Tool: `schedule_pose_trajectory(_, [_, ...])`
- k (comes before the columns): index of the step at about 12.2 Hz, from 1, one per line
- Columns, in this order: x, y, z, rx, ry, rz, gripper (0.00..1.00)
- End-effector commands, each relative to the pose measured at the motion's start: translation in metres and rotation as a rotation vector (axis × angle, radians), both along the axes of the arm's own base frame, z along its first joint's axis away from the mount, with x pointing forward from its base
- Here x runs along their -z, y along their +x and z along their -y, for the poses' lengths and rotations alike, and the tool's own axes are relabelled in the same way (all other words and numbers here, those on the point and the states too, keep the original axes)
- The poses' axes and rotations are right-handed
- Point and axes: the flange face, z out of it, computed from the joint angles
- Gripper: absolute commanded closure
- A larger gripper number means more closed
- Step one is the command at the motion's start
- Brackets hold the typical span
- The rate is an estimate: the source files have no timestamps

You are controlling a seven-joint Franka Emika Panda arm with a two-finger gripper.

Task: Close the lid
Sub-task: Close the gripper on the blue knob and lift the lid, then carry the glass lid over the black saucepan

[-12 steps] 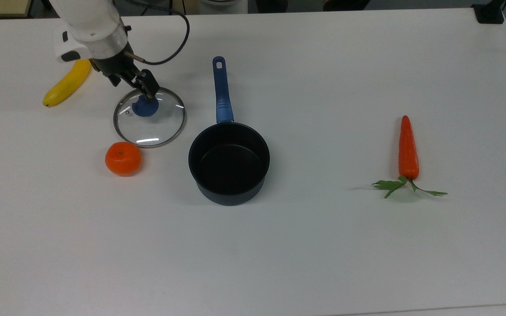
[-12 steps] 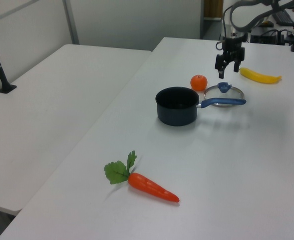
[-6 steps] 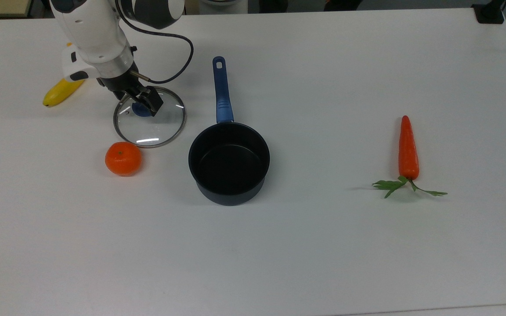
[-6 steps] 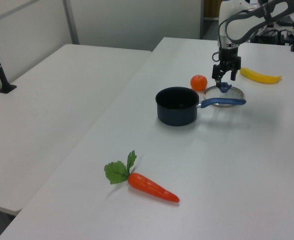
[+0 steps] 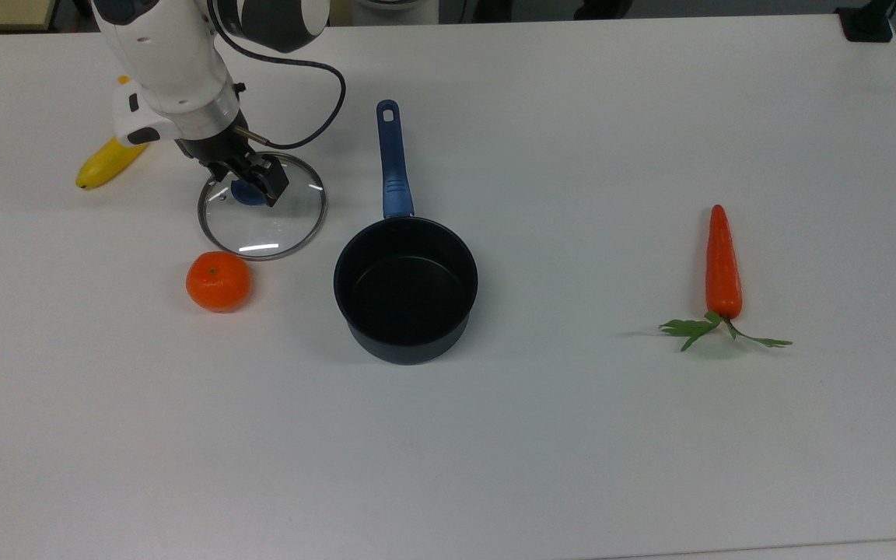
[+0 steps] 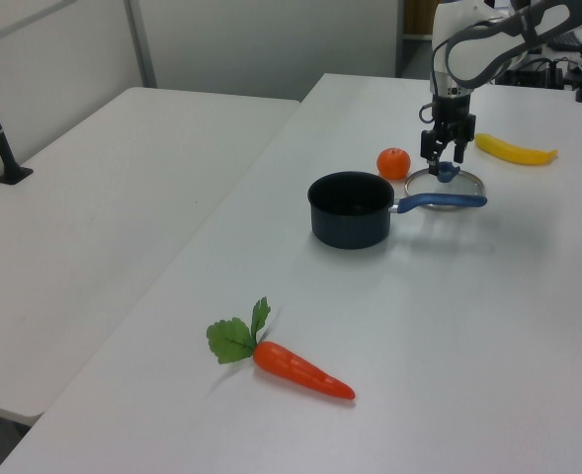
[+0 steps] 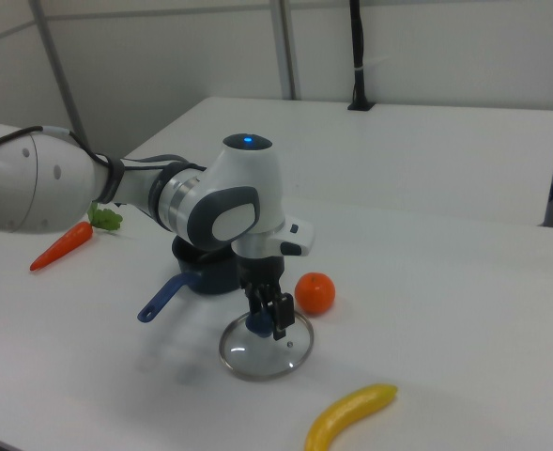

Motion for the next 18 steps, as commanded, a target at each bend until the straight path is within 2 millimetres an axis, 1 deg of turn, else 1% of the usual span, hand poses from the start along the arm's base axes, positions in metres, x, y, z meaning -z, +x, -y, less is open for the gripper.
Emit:
schedule_pose_trajectory(1, [0.007,-0.010,-0.006,-0.004,-0.006,-0.014,0.31])
schedule_pose_trajectory(3, [0.000,-0.008,-0.007,0.014,-0.008,-0.004,0.47])
schedule_pose_trajectory(4, [-0.006,-0.010,-0.005,0.016,-0.003,-0.017,0.52])
schedule_pose_trajectory(6, [-0.028,-0.015,0.001,0.022,0.002,0.002,0.53])
schedule_pose_trajectory(8, [-0.061,-0.007,0.006,0.040,0.016,-0.002,0.53])
schedule_pose_trajectory(9, [-0.080,-0.002,0.010,0.050,0.023,0.005,0.53])
schedule_pose_trajectory(10, [-0.100,0.002,0.009,0.063,0.035,0.012,0.53])
schedule_pose_trajectory(11, [-0.115,0.006,0.008,0.088,0.037,0.010,0.53])
schedule_pose_trajectory(12, [-0.125,0.010,0.006,0.126,0.034,0.018,0.53])
schedule_pose_trajectory(14, [-0.133,0.017,-0.012,0.178,0.036,0.019,0.53])
schedule_pose_trajectory(15, [-0.134,0.025,-0.031,0.200,0.039,0.012,0.53])
schedule_pose_trajectory(18, [-0.125,0.043,-0.088,0.256,0.061,-0.019,0.53])
